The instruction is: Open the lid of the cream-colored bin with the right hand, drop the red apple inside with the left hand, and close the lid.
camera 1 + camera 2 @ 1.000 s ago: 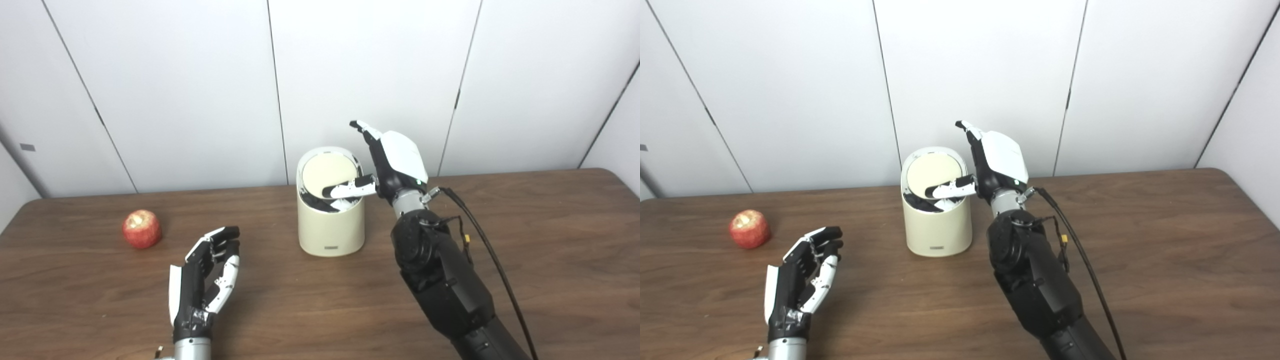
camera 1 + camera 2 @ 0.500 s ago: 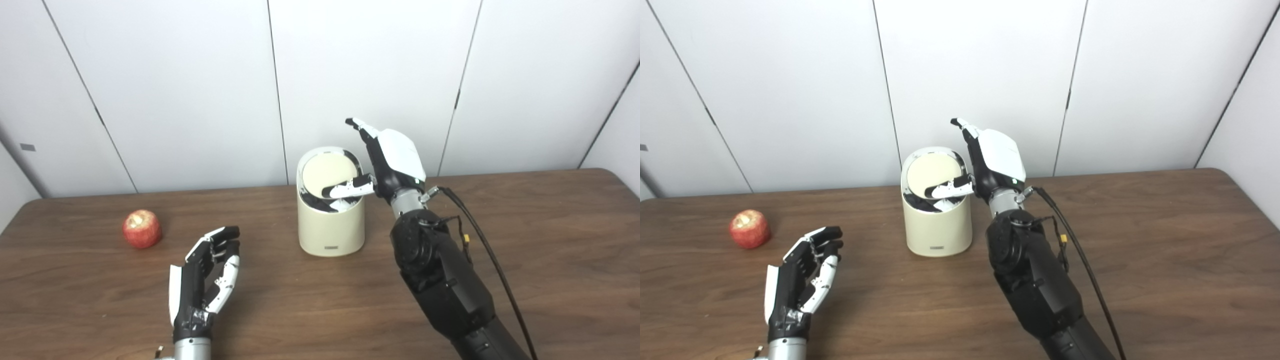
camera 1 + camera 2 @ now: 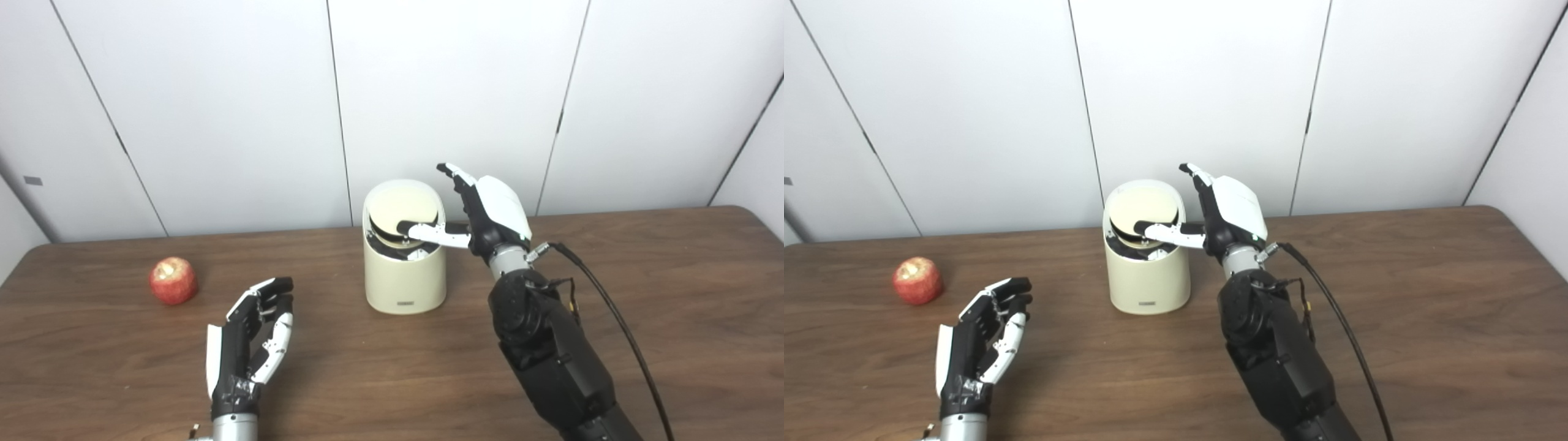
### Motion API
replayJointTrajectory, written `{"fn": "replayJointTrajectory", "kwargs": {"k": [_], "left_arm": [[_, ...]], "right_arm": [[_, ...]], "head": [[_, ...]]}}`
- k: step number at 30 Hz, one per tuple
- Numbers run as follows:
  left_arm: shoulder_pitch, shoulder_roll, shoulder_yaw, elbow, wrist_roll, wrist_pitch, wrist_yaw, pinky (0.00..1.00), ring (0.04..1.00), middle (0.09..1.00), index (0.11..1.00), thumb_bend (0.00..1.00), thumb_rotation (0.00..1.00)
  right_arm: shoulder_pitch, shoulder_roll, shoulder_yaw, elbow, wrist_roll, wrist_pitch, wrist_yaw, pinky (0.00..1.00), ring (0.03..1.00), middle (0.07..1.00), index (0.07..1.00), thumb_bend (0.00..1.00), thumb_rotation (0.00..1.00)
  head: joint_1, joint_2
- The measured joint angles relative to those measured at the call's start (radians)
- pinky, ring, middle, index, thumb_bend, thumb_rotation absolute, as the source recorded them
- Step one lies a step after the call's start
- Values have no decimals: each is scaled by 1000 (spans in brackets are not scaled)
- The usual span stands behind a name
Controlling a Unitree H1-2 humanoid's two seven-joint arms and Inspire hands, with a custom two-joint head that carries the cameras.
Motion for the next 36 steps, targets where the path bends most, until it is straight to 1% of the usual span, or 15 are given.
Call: {"fn": "replayJointTrajectory", "kwargs": {"k": [3, 5, 7, 11, 14, 15, 19, 22, 25, 27, 29, 31, 33, 35, 36], "left_arm": [[0, 0, 0, 0, 0, -1, 0, 600, 687, 716, 698, 259, 405], [0, 0, 0, 0, 0, -1, 0, 603, 688, 717, 702, 260, 408], [0, -1, 0, 0, 0, -1, 1, 605, 688, 717, 702, 263, 406], [0, -1, 0, 0, 1, -1, 2, 600, 689, 717, 703, 257, 403], [0, -1, 0, 0, 2, -1, 2, 603, 692, 719, 705, 261, 411], [0, -1, 0, 0, 2, -1, 3, 602, 692, 718, 704, 262, 406], [0, -1, 0, 0, 0, 2, 2, 610, 699, 723, 707, 263, 405], [0, 0, 0, 0, -2, 1, 1, 610, 698, 724, 705, 265, 403], [0, 0, -1, 0, -1, 1, 1, 607, 695, 722, 707, 261, 412], [0, 0, 0, 0, -1, 1, 1, 612, 696, 721, 707, 262, 410], [0, 0, 0, 1, -1, 1, 2, 612, 695, 720, 705, 265, 404], [-1, 0, 0, 2, -1, 1, 2, 612, 694, 719, 705, 265, 403], [-2, 0, 0, 3, -1, 1, 4, 613, 695, 720, 705, 260, 403], [-2, 1, 1, 4, -1, -1, 5, 607, 690, 717, 704, 257, 397], [-3, 2, 1, 6, -2, -4, 7, 597, 687, 716, 702, 251, 379]], "right_arm": [[-7, -2, 0, 22, 0, 0, -2, 696, 852, 888, 886, 865, 511], [-12, -3, -2, 26, 4, -2, -4, 703, 859, 892, 888, 894, 533], [-15, -3, -5, 26, 12, -5, -5, 707, 859, 895, 889, 932, 608], [-10, -3, -14, 23, 39, -11, -4, 712, 850, 899, 891, 988, 793], [9, -7, -19, -4, 58, -33, -5, 698, 837, 904, 899, 1000, 918], [19, -9, -19, -19, 61, -40, -6, 694, 834, 906, 904, 1000, 934], [75, -26, -20, -100, 82, -83, -6, 714, 846, 904, 910, 1000, 930], [117, -37, -34, -152, 107, -131, -10, 724, 849, 906, 911, 1000, 931], [161, -43, -49, -210, 125, -161, -16, 775, 874, 916, 918, 1000, 946], [199, -46, -61, -252, 145, -196, -19, 773, 876, 914, 915, 1000, 952], [233, -51, -72, -273, 154, -233, -28, 777, 879, 913, 914, 1000, 961], [262, -59, -82, -290, 158, -252, -34, 792, 887, 919, 918, 1000, 971], [293, -66, -93, -307, 167, -282, -42, 786, 880, 916, 915, 1000, 983], [328, -70, -107, -318, 183, -331, -57, 779, 871, 905, 905, 1000, 955], [350, -71, -116, -316, 195, -363, -70, 775, 867, 899, 903, 981, 917]], "head": [[0, -2], [2, -2], [3, -5], [5, -5], [6, -6], [6, -5], [3, -6], [3, -9], [2, -12], [2, -15], [3, -20], [3, -20], [5, -23], [3, -23], [2, -26]]}}
